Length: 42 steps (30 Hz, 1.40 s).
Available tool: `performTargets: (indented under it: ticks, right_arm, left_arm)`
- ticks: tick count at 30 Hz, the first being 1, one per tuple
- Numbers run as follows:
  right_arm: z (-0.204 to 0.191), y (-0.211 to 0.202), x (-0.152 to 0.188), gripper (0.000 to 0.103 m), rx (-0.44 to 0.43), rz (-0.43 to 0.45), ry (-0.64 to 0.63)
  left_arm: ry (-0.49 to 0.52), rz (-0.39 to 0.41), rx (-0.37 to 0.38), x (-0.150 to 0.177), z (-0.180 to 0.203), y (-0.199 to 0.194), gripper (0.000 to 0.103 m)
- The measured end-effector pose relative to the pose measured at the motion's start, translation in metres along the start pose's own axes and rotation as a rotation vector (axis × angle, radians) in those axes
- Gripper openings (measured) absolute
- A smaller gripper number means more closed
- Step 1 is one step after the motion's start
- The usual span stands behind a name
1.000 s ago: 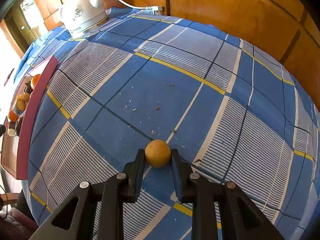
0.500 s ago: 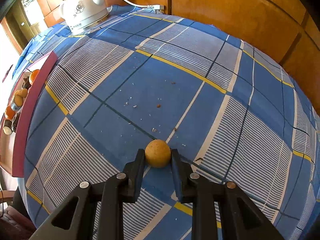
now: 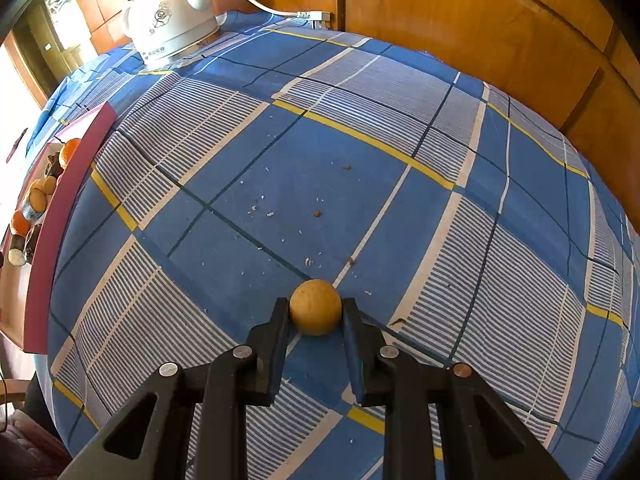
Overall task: Organize fruits
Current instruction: 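Carry the small yellow ball into the tray and open the right gripper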
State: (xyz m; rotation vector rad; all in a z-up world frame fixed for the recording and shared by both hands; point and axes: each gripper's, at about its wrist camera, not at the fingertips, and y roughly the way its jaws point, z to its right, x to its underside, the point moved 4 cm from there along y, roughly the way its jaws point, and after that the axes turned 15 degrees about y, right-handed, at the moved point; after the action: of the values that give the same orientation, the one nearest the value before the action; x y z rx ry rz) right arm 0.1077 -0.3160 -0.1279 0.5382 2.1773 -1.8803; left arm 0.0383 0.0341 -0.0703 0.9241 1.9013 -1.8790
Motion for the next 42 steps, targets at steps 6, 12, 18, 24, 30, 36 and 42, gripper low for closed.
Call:
performTargets:
  ticks: [6,12,18,24,30,36,42]
  right_arm:
    - [0.0,-0.001,0.0,0.026,0.005,0.011,0.007]
    - [0.0,0.0,0.0,0.026,0.002,0.016,0.012]
    - [-0.001,0.0,0.001,0.026,0.012,0.016,0.003]
    - [-0.008,-0.005,-0.001,0.025,0.036,0.01,-0.008]
    - [-0.061,-0.026,0.001,0.025,-0.091,0.025,-0.086]
    - [-0.164,-0.044,0.002,0.025,-0.266,0.039,-0.235]
    - [-0.252,-0.04,-0.001,0.025,-0.375,0.019,-0.328]
  left_arm:
    - [-0.011,0.0,0.006,0.002,-0.003,0.001,0.055]
    - [-0.018,-0.001,0.013,0.004,-0.005,0.001,0.055]
    - [-0.026,0.001,0.013,0.005,-0.008,0.001,0.055]
    - [-0.039,0.006,0.018,0.004,-0.013,0.001,0.055]
    - [-0.066,0.021,-0.001,0.001,-0.027,-0.002,0.055]
    - [-0.1,0.038,-0.033,0.003,-0.045,-0.007,0.055]
    - [-0.121,0.043,-0.045,0.007,-0.058,-0.01,0.055]
